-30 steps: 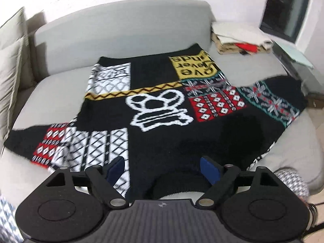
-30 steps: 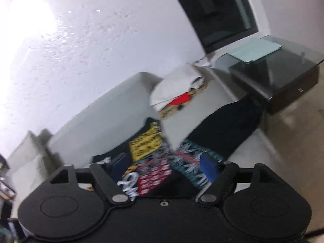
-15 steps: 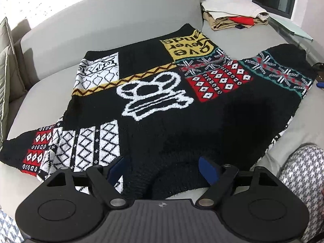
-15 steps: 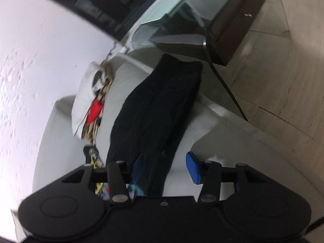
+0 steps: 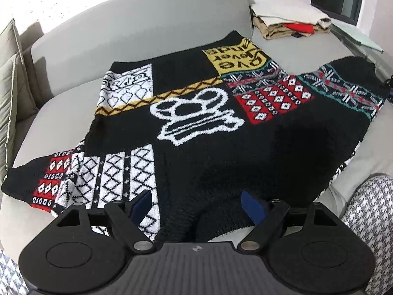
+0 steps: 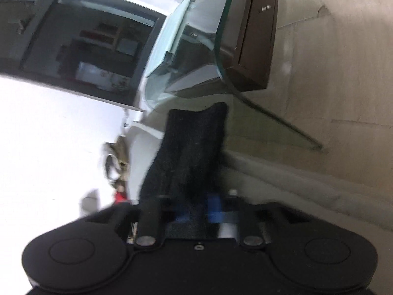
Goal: Fold clothes
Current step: 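Grasp the green-patterned black sleeve with the right gripper and lift it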
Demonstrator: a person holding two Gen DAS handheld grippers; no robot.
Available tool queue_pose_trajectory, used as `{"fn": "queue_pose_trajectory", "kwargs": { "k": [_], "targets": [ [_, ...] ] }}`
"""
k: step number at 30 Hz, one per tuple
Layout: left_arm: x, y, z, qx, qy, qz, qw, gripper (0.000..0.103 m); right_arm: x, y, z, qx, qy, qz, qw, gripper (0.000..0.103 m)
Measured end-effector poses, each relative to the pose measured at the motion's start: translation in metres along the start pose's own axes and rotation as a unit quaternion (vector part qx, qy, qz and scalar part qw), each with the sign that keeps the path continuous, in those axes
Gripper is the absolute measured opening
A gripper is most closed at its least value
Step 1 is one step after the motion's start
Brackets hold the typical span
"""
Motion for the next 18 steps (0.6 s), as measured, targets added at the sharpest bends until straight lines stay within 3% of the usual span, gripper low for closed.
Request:
{"fn": "queue_pose_trajectory", "kwargs": {
  "k": [3, 8, 14, 18],
  "targets": [
    [-0.007, -0.002, 0.007, 0.011, -0.011, 0.010, 0.9998, 0.081, -0.034, -0.007, 0.014, 0.028, -0.035, 0.106, 0.993, 0.008],
    [-0.015, -0.008, 0.018, 0.032, -0.018, 0.026, 0.9990, 0.081, -0.105, -0.033, 0.057, 0.074, -0.025, 0.230, 0.970, 0.008],
    [-0.046, -0.027, 0.042, 0.077, -0.012, 0.058, 0.9953, 0.081, -0.201, -0.123, 0.124, 0.105, 0.050, 0.384, 0.916, 0.008],
    [-0.077, -0.043, 0.059, 0.107, 0.000, 0.085, 0.9907, 0.081, -0.243, -0.212, 0.154, 0.076, 0.121, 0.455, 0.879, 0.008]
  ]
}}
Point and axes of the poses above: each gripper's, at about its wrist camera, not at the fingertips, and z roughly against the way its jaws point, x to its right, y to its top, the point moved 1 cm from there along -z, roughly the way its jaws point, and after that the axes turned 5 degrees about z, right-handed, at the moved point
